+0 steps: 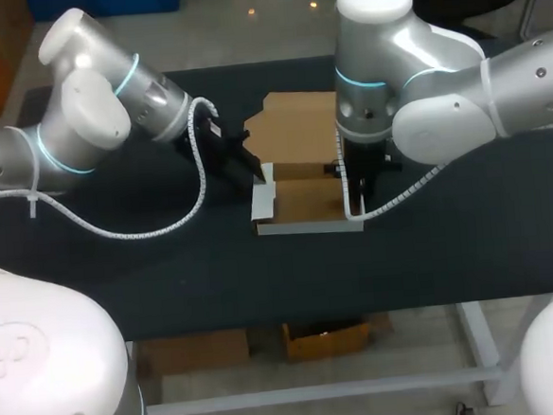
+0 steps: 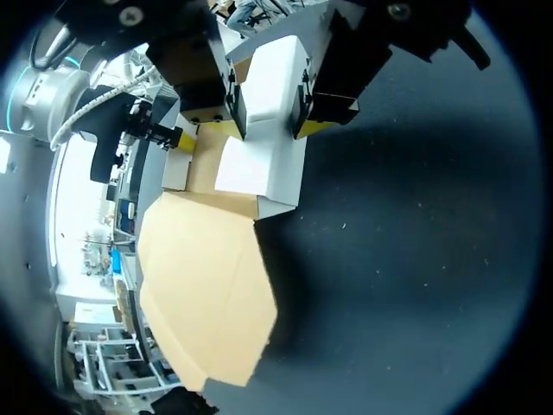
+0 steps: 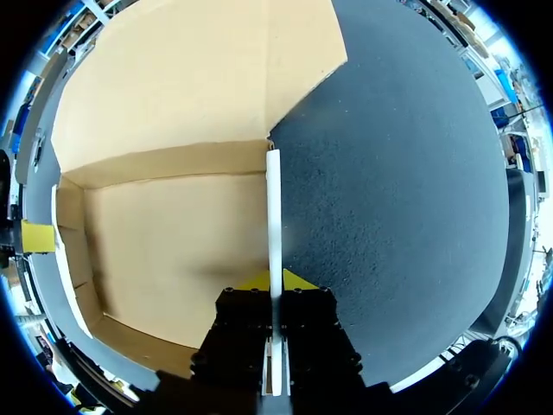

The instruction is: Assemble the packaging by folding the flat box into shape, placing the metal phone stand inside, and closing the box properly

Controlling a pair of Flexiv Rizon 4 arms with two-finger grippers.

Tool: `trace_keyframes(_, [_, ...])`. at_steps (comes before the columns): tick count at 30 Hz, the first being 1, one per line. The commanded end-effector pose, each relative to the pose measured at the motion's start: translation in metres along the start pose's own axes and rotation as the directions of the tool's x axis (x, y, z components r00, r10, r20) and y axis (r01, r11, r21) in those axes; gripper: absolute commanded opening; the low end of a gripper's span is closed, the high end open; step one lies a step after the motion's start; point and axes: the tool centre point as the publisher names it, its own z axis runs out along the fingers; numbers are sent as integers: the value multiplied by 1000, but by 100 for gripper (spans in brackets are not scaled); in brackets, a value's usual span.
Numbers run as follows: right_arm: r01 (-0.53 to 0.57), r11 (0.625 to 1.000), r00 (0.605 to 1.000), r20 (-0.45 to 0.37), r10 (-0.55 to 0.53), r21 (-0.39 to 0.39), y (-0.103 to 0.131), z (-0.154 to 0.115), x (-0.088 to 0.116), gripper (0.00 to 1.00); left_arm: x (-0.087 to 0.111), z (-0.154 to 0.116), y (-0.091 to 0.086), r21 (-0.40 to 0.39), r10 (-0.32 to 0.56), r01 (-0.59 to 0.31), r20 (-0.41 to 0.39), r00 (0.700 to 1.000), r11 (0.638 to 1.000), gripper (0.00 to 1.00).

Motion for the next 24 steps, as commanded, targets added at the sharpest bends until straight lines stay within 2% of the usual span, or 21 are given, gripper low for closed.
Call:
trace_keyframes(1, [0, 1000, 1000, 2, 0, 3, 0, -1, 1, 0, 0, -1, 4, 41, 44, -43, -8, 999, 998, 36])
trace_keyframes(10, [0, 1000, 1000, 2, 0, 3, 0, -1, 1, 0, -4, 1, -6, 0, 133, -133, -18, 991, 991, 38])
trace_keyframes(24, [0, 1000, 1000, 2, 0, 3, 0, -1, 1, 0, -2, 8, -20, -24, 129, -128, 35, 991, 992, 37])
